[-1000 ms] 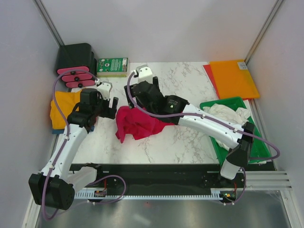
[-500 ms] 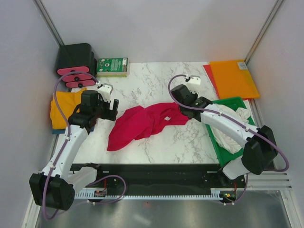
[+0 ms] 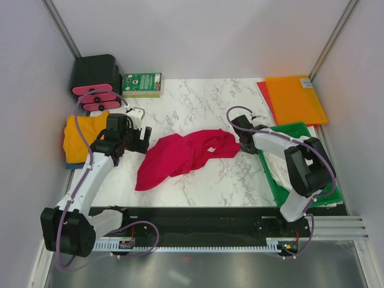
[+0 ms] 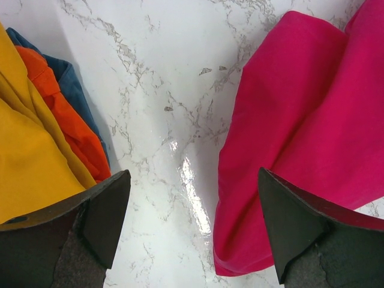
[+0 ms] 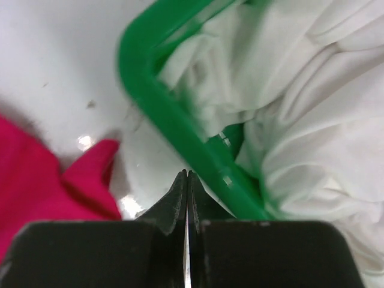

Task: Fold and stack the t-shirts
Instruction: Move the tshirt to the center of the board

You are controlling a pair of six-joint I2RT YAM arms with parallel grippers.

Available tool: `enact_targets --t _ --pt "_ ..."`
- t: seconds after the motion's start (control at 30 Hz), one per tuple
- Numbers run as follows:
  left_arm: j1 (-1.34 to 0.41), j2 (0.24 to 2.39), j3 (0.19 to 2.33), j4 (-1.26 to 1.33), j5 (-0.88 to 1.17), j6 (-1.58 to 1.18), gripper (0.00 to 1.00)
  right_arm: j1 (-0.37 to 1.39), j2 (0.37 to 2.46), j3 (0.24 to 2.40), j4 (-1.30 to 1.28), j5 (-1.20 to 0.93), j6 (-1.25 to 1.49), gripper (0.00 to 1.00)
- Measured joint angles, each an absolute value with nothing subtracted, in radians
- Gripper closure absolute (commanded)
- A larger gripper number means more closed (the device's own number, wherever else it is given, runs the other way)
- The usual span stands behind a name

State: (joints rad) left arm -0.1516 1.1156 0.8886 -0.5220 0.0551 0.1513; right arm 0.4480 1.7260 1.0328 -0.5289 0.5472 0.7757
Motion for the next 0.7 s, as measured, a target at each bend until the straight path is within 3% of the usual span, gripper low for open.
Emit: enact_targets --t 0.7 --pt "-0.147 1.155 0.889 -0.522 0.054 0.151 0.08 0.046 1.590 0.847 -0.486 0.502 0.822 1.00"
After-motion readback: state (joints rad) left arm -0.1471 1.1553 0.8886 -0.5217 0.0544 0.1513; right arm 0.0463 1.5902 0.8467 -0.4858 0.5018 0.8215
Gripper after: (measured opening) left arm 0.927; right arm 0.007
